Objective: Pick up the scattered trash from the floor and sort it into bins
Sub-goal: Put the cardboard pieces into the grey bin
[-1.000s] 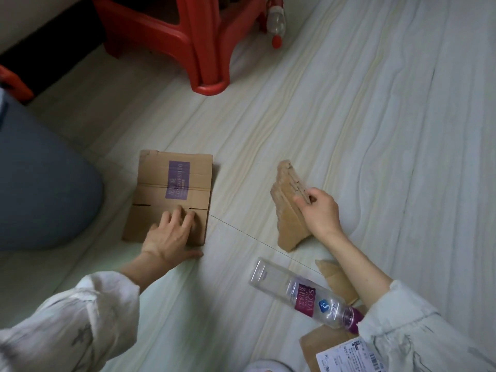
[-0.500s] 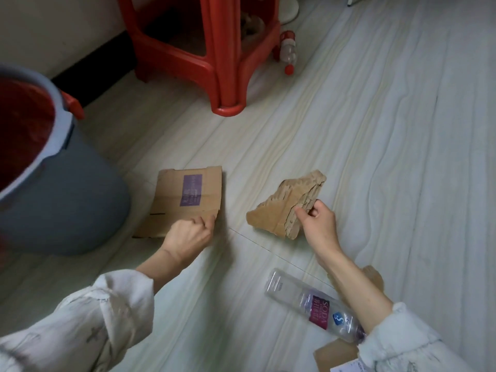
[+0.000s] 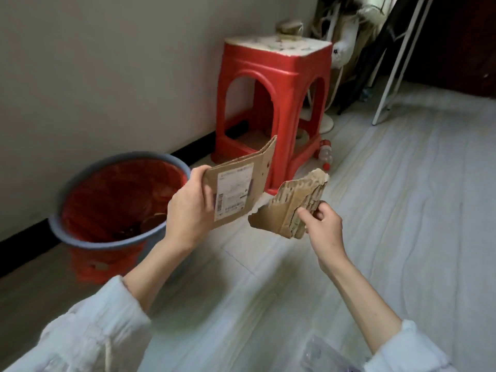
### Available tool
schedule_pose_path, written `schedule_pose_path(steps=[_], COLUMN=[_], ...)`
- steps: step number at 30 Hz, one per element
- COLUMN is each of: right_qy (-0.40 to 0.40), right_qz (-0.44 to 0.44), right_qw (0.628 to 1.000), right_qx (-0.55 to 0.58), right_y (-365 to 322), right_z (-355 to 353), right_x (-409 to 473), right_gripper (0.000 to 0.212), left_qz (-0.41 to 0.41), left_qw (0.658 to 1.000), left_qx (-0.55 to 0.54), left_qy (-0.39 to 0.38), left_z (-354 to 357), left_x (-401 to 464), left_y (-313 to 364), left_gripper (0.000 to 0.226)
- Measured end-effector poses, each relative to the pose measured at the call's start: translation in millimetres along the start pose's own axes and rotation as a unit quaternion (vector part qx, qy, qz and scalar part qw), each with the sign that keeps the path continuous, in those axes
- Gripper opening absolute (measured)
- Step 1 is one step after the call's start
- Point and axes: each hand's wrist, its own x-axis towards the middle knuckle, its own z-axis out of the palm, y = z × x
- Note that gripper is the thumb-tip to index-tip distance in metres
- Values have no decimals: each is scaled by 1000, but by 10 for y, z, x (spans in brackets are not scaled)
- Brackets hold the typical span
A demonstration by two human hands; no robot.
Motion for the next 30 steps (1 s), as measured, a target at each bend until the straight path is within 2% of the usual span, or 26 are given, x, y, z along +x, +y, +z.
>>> schedule_pose_path(steps=[3, 6, 9, 11, 13, 15, 19, 22, 26, 30], right_qy=[-35, -66, -61, -63, -56, -44, -35, -21, 41, 38], right_qz=[-59, -111, -144, -158, -166, -164, -131, -110, -66, -76], right_qw=[998, 991, 988, 985, 983, 982, 988, 991, 996, 995], right_qx=[12, 22, 11, -8, -52, -80, -78, -69, -54, -51], right_y=[-475, -862, -1098, -1233, -1320, -1376, -1230, -1042, -930, -873], right_z=[309, 687, 1042, 1301, 1476, 1647, 1867, 1864, 1810, 1825], right_x=[54, 63, 110, 111, 103, 77, 20, 25, 231, 361], right_gripper=[17, 15, 18, 10, 10, 13, 11, 11, 31, 28], left_qz=[-9, -27, -48, -60, -63, -62, -54, -22, 38, 90], left_qw=[995, 987, 975, 969, 970, 973, 973, 970, 961, 952], left_qx=[2, 0, 5, 35, 85, 144, 212, 240, 272, 283], left_qy=[99, 161, 215, 236, 218, 169, 74, 16, -26, -74], left_z=[-412, -809, -1139, -1371, -1495, -1562, -1550, -1432, -1154, -865], left_x=[209, 344, 460, 505, 480, 410, 342, 390, 374, 269], left_y=[8, -71, -141, -248, -381, -555, -895, -1121, -1277, -1407], left_gripper=[29, 31, 32, 28, 30, 39, 49, 48, 46, 34])
